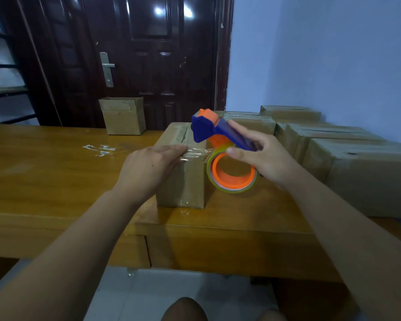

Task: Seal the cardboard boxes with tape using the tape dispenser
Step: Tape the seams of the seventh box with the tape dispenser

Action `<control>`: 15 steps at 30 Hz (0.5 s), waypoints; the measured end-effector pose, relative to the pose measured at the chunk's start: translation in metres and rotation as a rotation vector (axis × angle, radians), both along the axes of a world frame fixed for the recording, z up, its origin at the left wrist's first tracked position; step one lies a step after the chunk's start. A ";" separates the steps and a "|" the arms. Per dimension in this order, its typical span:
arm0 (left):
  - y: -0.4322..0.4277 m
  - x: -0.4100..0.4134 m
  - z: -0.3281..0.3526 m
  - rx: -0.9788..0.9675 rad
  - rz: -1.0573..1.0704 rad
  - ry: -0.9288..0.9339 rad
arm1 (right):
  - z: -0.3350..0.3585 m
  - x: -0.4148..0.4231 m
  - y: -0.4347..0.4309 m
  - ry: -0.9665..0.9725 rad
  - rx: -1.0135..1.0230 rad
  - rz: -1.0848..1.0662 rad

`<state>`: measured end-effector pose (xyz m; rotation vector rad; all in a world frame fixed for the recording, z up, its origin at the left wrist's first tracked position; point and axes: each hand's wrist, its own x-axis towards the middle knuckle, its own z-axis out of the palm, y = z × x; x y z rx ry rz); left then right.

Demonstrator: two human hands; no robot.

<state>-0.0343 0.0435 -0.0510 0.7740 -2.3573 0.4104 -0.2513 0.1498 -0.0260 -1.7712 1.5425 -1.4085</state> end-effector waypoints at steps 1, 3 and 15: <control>-0.001 0.001 -0.002 -0.037 -0.010 -0.001 | 0.003 0.000 0.001 0.027 -0.011 -0.004; -0.002 0.003 -0.004 -0.093 -0.032 -0.005 | 0.004 -0.001 0.002 0.108 -0.021 -0.019; -0.005 0.006 -0.004 -0.080 -0.075 0.011 | -0.010 -0.027 0.027 0.005 -0.121 -0.052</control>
